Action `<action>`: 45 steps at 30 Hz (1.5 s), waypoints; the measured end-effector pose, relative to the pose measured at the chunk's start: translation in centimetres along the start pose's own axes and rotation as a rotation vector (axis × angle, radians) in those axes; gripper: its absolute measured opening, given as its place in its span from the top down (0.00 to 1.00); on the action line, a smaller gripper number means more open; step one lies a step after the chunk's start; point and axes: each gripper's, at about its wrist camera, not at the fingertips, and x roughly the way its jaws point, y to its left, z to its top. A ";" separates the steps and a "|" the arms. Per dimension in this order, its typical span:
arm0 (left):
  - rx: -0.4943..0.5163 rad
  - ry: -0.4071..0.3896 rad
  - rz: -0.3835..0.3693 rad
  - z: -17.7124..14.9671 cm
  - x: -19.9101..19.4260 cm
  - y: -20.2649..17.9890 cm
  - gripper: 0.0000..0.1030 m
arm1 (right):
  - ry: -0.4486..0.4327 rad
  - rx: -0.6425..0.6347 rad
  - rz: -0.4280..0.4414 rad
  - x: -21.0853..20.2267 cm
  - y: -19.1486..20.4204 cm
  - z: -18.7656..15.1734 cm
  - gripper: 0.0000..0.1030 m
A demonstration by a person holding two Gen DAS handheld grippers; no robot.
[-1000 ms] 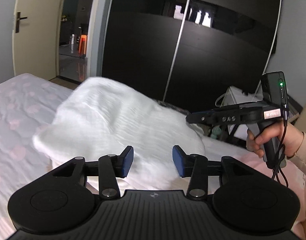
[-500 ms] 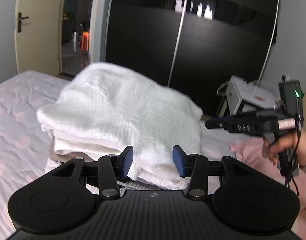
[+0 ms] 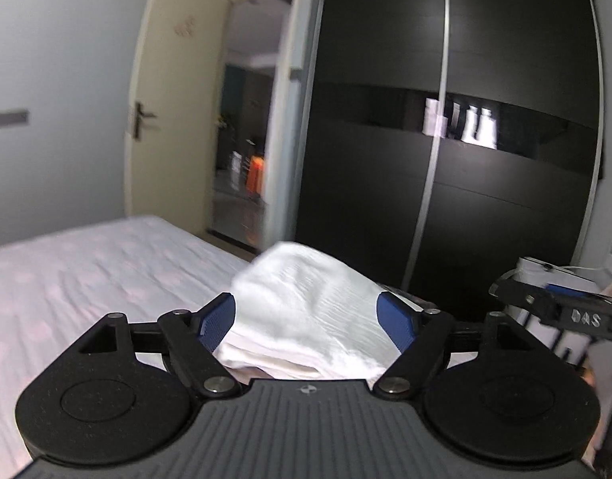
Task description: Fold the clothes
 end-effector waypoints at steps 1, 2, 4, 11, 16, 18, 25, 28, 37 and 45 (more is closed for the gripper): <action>0.002 -0.013 0.013 0.0 -0.6 -0.1 0.20 | -0.008 -0.013 0.004 -0.8 0.6 0.0 0.01; 0.000 -0.026 0.020 -0.1 -1.1 -0.2 0.19 | -0.009 -0.013 0.012 -1.5 1.0 0.0 0.01; -0.005 -0.039 0.037 -0.4 -1.8 -0.3 0.19 | -0.009 0.015 0.015 -2.8 1.6 0.0 0.01; -0.046 -0.001 0.107 -2.1 -2.7 -0.2 0.18 | 0.047 0.020 0.036 -5.2 3.2 -0.8 0.01; -0.086 0.064 0.118 -3.6 -2.2 -0.1 0.18 | 0.107 0.043 0.084 -5.5 3.3 -1.5 0.01; -0.108 0.087 0.121 -4.5 -2.1 0.1 0.18 | 0.128 0.044 0.074 -5.2 3.5 -1.9 0.01; -0.121 0.181 0.118 -7.3 -0.7 -0.1 0.18 | 0.240 -0.001 0.012 -4.4 4.5 -4.9 0.01; -0.109 0.198 0.132 -8.1 -0.2 -0.4 0.18 | 0.269 0.008 0.000 -4.2 4.0 -5.9 0.01; -0.098 0.220 0.123 -9.0 0.5 -0.9 0.18 | 0.294 -0.001 0.009 -3.5 3.8 -7.1 0.01; -0.103 0.206 0.126 -8.7 0.1 -1.1 0.18 | 0.302 0.008 0.019 -3.5 4.1 -7.4 0.01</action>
